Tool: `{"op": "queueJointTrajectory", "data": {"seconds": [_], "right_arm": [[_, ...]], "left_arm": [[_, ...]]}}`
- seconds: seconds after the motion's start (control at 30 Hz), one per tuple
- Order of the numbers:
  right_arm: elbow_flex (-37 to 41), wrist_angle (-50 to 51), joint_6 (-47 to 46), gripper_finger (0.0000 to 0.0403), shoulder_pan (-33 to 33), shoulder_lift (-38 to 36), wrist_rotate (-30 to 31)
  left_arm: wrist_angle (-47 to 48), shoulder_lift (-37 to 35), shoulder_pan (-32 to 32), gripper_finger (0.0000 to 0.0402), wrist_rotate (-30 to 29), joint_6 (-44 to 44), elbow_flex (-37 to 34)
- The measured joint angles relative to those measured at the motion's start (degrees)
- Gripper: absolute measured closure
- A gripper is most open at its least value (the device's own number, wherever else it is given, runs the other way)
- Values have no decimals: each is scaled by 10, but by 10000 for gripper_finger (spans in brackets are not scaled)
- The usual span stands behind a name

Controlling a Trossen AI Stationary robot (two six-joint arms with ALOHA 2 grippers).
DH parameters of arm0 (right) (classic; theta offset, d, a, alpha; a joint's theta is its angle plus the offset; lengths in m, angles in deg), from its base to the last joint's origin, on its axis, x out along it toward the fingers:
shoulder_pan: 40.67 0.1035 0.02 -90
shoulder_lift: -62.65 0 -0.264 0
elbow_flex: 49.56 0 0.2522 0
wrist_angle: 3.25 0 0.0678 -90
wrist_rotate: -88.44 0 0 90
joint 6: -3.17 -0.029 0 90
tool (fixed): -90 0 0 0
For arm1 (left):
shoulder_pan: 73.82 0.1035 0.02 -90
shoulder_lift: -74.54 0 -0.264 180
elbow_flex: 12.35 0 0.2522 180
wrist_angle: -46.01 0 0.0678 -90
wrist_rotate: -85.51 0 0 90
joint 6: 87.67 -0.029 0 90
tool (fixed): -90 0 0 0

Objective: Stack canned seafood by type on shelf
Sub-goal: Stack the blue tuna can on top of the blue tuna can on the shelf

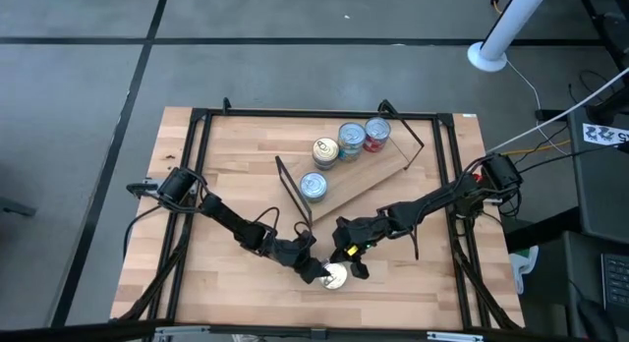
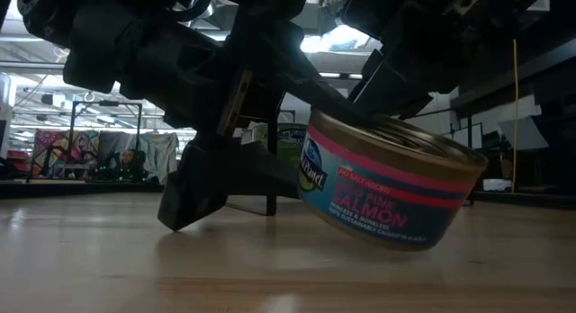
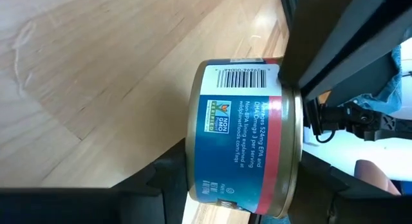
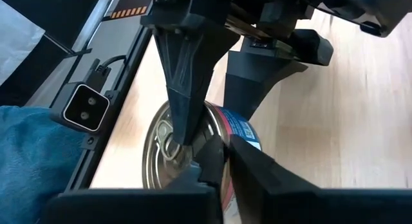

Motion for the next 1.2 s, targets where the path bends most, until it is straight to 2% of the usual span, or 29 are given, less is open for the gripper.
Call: {"op": "queueJointTrajectory", "data": {"seconds": [0.23,0.37,0.6,0.73,0.97,1.2], "right_arm": [[-2,3,-1,300,0,0,1],[-18,28,1,272,-1,-10,-22],[-47,106,70,265,0,-71,-24],[-50,133,81,265,0,-121,5],[-50,187,106,265,0,-212,78],[-50,220,107,265,0,-291,132]], "left_arm": [[-12,1,0,201,7,0,-1],[-34,3,0,205,36,-9,-1],[-88,-11,0,212,93,-7,-2],[-155,-19,-3,204,93,-12,-2],[-276,-37,-2,212,88,-9,-1],[-299,-88,15,204,63,-38,3]]}}
